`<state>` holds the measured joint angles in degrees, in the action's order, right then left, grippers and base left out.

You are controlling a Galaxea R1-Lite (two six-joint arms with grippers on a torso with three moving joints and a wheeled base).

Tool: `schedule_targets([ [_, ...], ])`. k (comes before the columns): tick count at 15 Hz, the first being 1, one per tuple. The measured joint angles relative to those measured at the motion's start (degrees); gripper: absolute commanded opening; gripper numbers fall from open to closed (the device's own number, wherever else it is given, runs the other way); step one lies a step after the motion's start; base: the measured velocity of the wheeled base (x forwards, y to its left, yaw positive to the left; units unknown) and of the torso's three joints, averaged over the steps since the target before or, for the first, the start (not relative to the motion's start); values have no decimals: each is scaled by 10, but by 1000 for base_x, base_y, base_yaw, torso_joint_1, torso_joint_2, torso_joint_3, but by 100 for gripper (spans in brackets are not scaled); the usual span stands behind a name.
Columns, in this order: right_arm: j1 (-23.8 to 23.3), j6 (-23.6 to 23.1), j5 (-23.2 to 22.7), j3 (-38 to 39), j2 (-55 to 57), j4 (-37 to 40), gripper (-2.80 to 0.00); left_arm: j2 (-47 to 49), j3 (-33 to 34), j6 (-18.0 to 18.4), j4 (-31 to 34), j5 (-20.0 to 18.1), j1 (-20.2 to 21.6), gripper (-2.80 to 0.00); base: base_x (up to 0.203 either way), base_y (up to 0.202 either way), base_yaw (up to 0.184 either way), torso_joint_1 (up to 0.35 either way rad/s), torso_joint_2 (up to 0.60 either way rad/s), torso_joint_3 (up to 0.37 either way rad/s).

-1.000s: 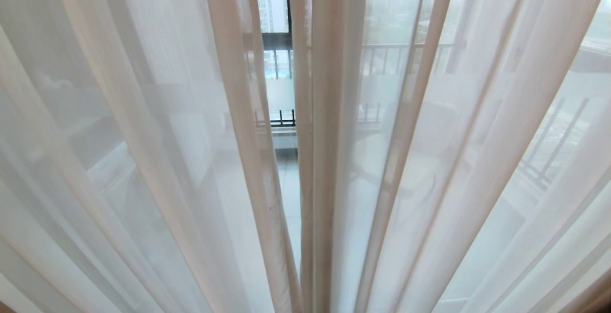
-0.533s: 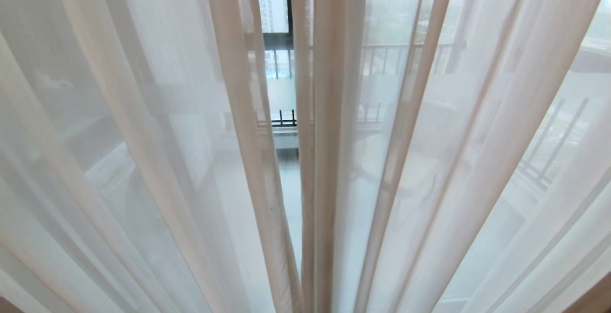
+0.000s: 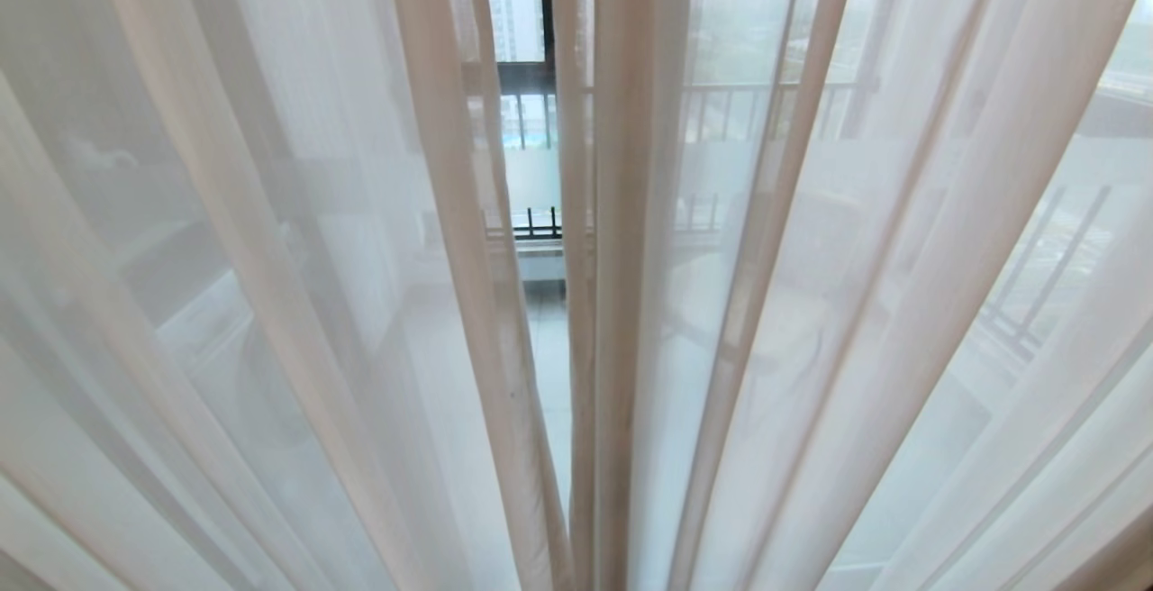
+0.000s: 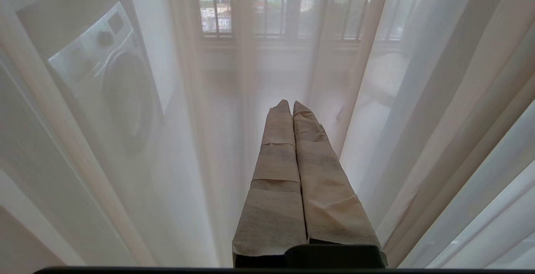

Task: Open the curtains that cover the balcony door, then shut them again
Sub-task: Pull the outer curtains open on both sides

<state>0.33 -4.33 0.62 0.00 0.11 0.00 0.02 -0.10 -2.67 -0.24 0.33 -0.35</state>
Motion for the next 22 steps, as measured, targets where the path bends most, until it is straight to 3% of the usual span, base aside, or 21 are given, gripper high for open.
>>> schedule_targets([
  [9,0,0,0,0,0,0,-280,0,0,2,0,-1,0,-280,0,0,0,0,0,0],
  [15,0,0,0,0,0,0,-280,0,-3,24,-3,-12,0,-280,0,0,0,0,0,0],
  [18,0,0,0,0,0,0,-280,7,-44,-9,15,-63,0,-280,0,0,0,0,0,0],
  [22,0,0,0,0,0,0,-280,40,-115,-25,18,-135,0,-280,0,0,0,0,0,0],
])
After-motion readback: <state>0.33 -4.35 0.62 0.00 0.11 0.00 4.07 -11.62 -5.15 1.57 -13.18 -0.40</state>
